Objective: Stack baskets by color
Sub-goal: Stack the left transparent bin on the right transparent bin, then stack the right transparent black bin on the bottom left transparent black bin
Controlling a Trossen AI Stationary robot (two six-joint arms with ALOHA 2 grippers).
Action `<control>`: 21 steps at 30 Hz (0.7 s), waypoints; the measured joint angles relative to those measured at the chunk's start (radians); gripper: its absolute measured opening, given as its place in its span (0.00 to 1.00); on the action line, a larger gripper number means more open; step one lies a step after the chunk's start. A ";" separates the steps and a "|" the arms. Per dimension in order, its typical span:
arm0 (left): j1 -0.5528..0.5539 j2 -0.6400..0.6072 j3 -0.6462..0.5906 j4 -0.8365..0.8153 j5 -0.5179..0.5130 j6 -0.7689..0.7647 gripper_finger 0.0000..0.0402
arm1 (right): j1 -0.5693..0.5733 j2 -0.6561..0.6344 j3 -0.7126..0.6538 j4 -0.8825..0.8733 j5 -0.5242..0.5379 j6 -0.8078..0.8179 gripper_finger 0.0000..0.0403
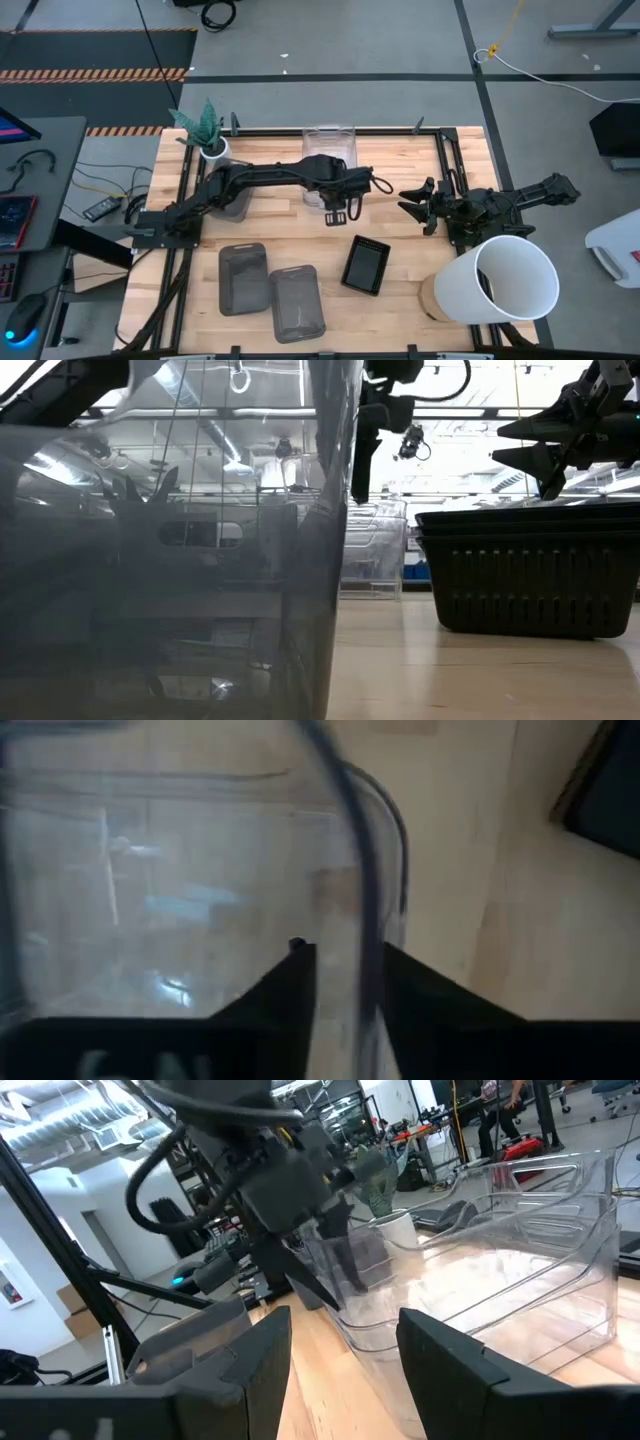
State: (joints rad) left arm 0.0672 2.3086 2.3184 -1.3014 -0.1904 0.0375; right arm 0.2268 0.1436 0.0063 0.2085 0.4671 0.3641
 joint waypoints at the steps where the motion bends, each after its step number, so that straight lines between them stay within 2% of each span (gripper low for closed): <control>1: -0.003 -0.007 0.000 -0.001 -0.012 0.005 0.32 | 0.000 0.000 0.000 0.000 0.000 0.000 0.47; 5: -0.011 -0.048 0.000 -0.014 -0.020 0.024 0.44 | 0.000 0.000 0.000 0.000 0.000 0.000 0.47; 9: -0.027 -0.101 0.000 -0.045 -0.017 0.023 0.50 | 0.000 0.000 0.000 0.000 0.000 0.000 0.47; 15: -0.075 -0.149 -0.002 -0.177 0.047 -0.014 0.47 | 0.000 0.000 0.000 0.000 0.000 0.000 0.47; 21: -0.162 -0.150 -0.003 -0.237 0.132 -0.082 0.42 | 0.000 0.000 0.000 0.000 0.002 0.000 0.47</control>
State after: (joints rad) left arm -0.0951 2.1590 2.3157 -1.5381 -0.0585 -0.0441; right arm 0.2268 0.1436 0.0063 0.2083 0.4696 0.3637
